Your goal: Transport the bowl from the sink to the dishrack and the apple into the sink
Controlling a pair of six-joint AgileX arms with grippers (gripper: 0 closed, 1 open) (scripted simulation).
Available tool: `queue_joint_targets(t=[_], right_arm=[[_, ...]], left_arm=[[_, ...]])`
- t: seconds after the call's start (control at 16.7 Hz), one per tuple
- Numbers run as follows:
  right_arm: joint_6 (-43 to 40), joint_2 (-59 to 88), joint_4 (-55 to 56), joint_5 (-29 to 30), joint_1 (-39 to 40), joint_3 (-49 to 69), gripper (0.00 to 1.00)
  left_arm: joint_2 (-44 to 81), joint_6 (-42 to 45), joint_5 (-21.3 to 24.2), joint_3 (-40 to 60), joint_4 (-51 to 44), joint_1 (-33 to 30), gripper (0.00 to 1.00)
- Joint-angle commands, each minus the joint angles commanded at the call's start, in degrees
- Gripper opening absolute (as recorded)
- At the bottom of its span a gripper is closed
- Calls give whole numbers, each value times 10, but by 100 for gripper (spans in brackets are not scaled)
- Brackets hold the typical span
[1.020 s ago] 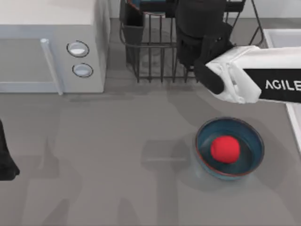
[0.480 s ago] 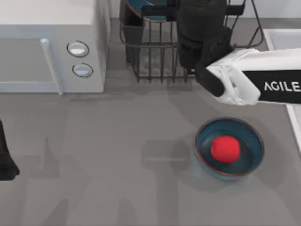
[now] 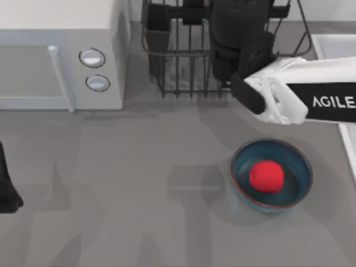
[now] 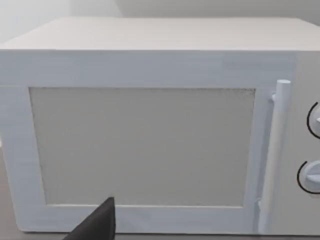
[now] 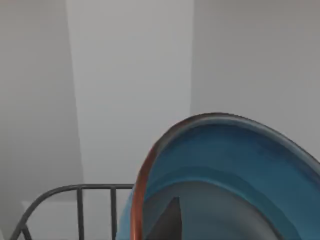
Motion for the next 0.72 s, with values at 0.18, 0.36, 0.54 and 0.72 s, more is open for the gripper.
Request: queue_joint_targets(t=[0.18, 0.36, 0.54, 0.72], right_arm=[[0, 0, 0, 0, 0, 0, 100], [0, 0, 0, 0, 0, 0, 100], [0, 0, 0, 0, 0, 0, 100], [1, -6, -2, -5, -1, -6, 100]], left_arm=[[0, 0, 0, 0, 0, 0, 100], [0, 0, 0, 0, 0, 0, 100], [0, 0, 0, 0, 0, 0, 100], [0, 0, 0, 0, 0, 0, 100]])
